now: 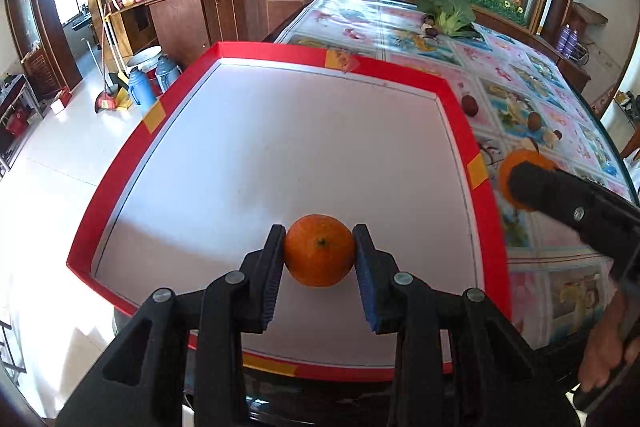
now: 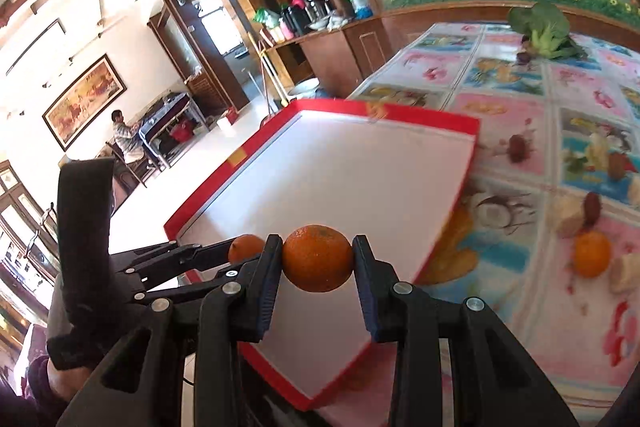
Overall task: Organize fruits
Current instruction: 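Carry both oranges over the white tray and open both tools to drop them, then move both open tools back over the tablecloth toward the cubes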
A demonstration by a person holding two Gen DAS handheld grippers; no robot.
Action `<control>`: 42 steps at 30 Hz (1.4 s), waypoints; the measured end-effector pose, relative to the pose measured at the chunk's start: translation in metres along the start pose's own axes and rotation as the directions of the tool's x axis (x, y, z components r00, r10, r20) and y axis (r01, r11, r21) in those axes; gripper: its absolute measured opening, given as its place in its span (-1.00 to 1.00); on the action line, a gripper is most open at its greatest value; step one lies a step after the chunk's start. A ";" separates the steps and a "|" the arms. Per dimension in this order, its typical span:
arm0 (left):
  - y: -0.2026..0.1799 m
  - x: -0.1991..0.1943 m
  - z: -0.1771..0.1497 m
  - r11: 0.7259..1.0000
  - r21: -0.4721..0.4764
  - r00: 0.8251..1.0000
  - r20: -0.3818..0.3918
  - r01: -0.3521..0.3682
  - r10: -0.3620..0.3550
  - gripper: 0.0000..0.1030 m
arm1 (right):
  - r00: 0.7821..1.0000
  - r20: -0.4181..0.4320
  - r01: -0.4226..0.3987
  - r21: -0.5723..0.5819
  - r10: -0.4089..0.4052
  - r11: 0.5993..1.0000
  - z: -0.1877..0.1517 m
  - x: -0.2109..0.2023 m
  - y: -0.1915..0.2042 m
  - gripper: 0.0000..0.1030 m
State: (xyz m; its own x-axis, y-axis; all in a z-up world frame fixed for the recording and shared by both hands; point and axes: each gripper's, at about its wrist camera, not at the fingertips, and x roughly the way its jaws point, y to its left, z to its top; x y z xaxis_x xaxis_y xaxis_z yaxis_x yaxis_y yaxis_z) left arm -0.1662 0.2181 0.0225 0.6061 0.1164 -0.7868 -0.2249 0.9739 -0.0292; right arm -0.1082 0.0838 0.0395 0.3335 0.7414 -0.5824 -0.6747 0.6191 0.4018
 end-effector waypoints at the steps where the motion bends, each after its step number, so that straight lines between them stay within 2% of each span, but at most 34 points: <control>1: 0.001 0.001 -0.002 1.000 -0.001 1.000 -0.004 -0.001 0.001 -0.30 | 1.000 -0.010 -0.002 0.004 0.002 1.000 0.001 0.004 0.001 -0.32; 3: 0.003 0.002 -0.005 1.000 0.001 1.000 -0.005 -0.008 0.008 -0.30 | 0.999 -0.034 0.005 0.010 -0.005 1.000 0.002 0.016 0.001 -0.32; 10: 0.008 -0.003 -0.012 0.999 0.004 0.999 0.005 -0.034 0.034 -0.30 | 0.997 -0.071 0.039 0.032 -0.037 0.999 -0.002 0.019 0.007 -0.32; 14: 0.008 -0.003 -0.013 0.999 0.011 0.999 0.002 -0.053 0.053 -0.27 | 0.995 -0.077 0.071 -0.001 -0.071 0.997 -0.005 0.020 0.013 -0.30; 15: 0.008 -0.004 -0.014 0.998 0.007 0.998 -0.003 -0.062 0.062 -0.19 | 0.995 -0.078 0.062 0.000 -0.062 0.998 -0.005 0.019 0.013 -0.25; 16: 0.007 -0.004 -0.014 0.997 0.010 0.997 -0.004 -0.073 0.073 -0.17 | 0.996 -0.072 0.046 0.003 -0.045 0.999 -0.005 0.018 0.012 -0.11; 17: 0.007 -0.004 -0.014 0.996 0.013 0.996 -0.003 -0.087 0.087 -0.07 | 0.998 -0.052 0.030 0.008 -0.029 1.000 -0.006 0.013 0.011 0.00; 18: 0.007 -0.005 -0.015 0.994 0.012 0.995 0.004 -0.104 0.104 0.15 | 0.999 -0.030 0.022 0.012 -0.022 1.000 -0.006 0.008 0.010 0.22; 19: 0.008 -0.007 -0.015 0.994 0.006 0.994 0.010 -0.109 0.109 0.29 | 1.000 0.006 0.011 0.018 -0.011 1.000 -0.007 0.001 0.008 0.32; 20: 0.009 -0.010 -0.014 0.994 -0.005 0.994 0.021 -0.111 0.111 0.50 | 0.999 0.052 -0.006 0.021 0.005 1.000 -0.008 -0.008 0.006 0.32; 21: 0.011 -0.014 -0.014 0.993 -0.016 0.992 0.038 -0.120 0.121 0.56 | 0.996 0.083 -0.014 0.020 0.013 1.000 -0.009 -0.014 0.004 0.32; 24: 0.011 -0.025 -0.010 0.986 -0.024 0.984 0.076 -0.162 0.164 0.59 | 0.990 0.142 -0.023 0.028 0.019 0.999 -0.013 -0.030 -0.004 0.32; 27: 0.007 -0.034 -0.009 0.984 -0.026 0.979 0.102 -0.174 0.175 0.66 | 0.983 0.186 -0.017 0.038 0.010 0.999 -0.018 -0.047 -0.013 0.32; 36: -0.035 -0.044 -0.011 0.989 0.059 0.983 0.136 -0.133 0.124 0.71 | 0.960 0.251 0.100 0.109 -0.125 0.989 -0.040 -0.113 -0.068 0.32; 38: -0.050 -0.047 -0.012 0.990 0.092 0.986 0.138 -0.103 0.090 0.71 | 0.952 0.251 0.145 0.127 -0.173 0.981 -0.048 -0.132 -0.082 0.32; 42: -0.086 -0.052 -0.014 0.986 0.167 0.991 0.131 -0.026 0.004 0.73 | 0.922 0.246 0.259 0.180 -0.299 0.949 -0.068 -0.175 -0.115 0.32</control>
State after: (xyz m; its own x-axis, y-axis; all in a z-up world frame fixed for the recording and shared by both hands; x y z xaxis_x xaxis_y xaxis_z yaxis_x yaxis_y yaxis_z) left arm -0.1889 0.1256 0.0573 0.6997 0.1448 -0.6996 -0.1102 0.9894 0.0946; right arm -0.1341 -0.1352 0.0471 0.6709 0.5623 -0.4834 -0.4351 0.8264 0.3574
